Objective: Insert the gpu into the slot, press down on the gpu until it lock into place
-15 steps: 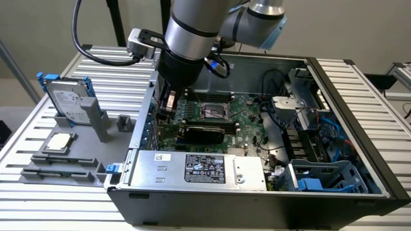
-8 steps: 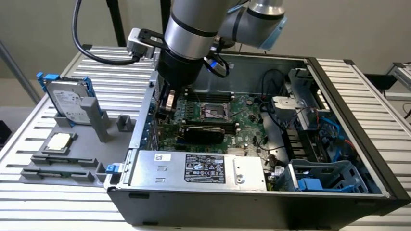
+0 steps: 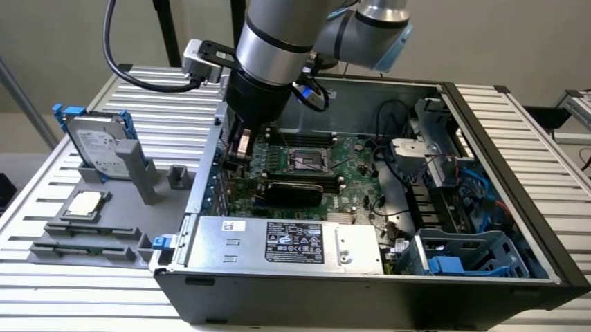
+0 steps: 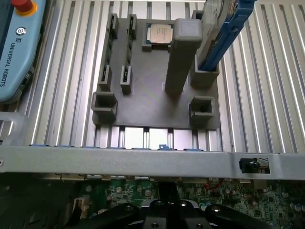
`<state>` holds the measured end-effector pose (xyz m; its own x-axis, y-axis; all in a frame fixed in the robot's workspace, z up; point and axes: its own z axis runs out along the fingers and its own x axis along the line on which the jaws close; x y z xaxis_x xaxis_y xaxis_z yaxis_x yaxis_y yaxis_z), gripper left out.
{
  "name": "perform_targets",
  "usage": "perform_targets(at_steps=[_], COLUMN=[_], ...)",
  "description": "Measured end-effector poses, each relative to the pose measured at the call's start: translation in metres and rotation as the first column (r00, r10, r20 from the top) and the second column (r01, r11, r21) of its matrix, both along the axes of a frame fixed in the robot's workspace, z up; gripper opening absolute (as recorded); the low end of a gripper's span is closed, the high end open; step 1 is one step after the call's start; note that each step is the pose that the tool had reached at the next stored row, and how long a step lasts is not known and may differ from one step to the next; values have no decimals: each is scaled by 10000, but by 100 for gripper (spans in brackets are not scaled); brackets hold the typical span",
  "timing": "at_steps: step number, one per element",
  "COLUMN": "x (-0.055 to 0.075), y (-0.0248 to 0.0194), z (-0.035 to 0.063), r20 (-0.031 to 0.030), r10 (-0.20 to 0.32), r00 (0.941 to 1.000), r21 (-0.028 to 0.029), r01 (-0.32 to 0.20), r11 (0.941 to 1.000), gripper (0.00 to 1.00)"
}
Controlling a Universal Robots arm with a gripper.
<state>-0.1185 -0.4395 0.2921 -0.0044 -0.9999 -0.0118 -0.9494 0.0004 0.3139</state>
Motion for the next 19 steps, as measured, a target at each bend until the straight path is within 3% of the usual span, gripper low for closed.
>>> perform_targets(at_steps=[3, 6, 17, 18, 19], x=[-6, -1, -2, 34, 73], y=[0, 0, 0, -1, -1], z=[24, 23, 0, 40, 73], r20=[-99, -135, -138, -137, -95], r10=[-14, -6, -6, -6, -7], r00=[10000, 9999, 9999, 9999, 10000], r21=[-13, -6, -11, -10, -9], r01=[14, 6, 6, 6, 7], r11=[10000, 10000, 10000, 10000, 10000], gripper=[11, 11, 11, 11, 11])
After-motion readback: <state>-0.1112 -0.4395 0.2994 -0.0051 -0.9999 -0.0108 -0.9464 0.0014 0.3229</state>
